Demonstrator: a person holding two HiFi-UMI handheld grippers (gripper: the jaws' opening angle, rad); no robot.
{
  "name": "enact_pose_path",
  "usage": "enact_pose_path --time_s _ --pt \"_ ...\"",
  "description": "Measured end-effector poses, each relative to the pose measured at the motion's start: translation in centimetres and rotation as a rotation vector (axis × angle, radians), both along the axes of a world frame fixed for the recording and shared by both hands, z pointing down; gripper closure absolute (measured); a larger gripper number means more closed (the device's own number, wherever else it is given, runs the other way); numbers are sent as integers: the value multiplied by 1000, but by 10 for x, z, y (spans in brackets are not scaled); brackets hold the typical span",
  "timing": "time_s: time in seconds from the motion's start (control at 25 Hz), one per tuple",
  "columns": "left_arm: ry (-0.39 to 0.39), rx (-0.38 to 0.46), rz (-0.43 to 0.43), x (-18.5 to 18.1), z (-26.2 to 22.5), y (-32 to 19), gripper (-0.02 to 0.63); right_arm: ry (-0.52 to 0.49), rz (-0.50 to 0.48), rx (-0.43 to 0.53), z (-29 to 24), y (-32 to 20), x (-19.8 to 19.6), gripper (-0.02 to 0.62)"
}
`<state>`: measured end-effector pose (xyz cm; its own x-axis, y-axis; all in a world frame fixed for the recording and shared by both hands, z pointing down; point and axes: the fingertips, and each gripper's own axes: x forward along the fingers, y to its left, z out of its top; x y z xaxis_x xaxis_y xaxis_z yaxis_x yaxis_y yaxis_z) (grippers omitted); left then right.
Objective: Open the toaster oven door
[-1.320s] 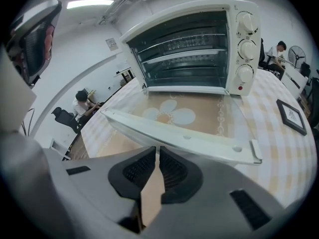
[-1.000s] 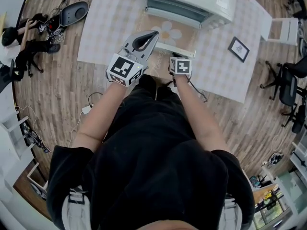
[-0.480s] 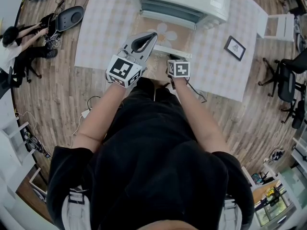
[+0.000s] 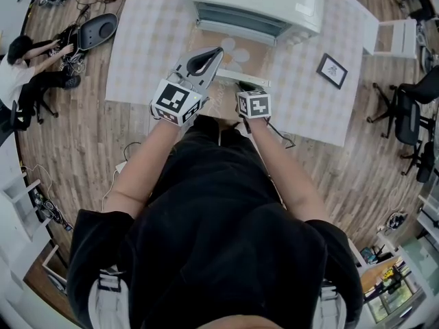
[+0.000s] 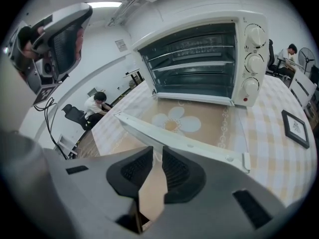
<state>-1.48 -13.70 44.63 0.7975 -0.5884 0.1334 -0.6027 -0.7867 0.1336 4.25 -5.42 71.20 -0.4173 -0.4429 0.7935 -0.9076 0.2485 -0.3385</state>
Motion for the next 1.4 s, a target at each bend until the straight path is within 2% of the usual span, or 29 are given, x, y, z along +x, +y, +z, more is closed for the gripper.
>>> enact_pose_path --time_s 0.24,0.6,0.84,1.12,1.28,1.4 --pt "6 7 3 2 -5 -5 594 -16 -47 58 -30 -3 -5 522" --pt "5 19 12 0 -16 -14 594 -148 32 198 -114 -39 15 522" --pt "6 26 32 6 -25 -17 594 -128 2 452 -198 -69 30 531" --pt "17 35 68 16 -41 -16 594 -76 -94 769 -288 -73 25 538" --pt "14 46 86 20 -46 -11 594 -52 -148 888 -317 -64 15 548" --pt "17 63 108 21 -55 -3 594 -63 -155 925 -329 -59 12 555"
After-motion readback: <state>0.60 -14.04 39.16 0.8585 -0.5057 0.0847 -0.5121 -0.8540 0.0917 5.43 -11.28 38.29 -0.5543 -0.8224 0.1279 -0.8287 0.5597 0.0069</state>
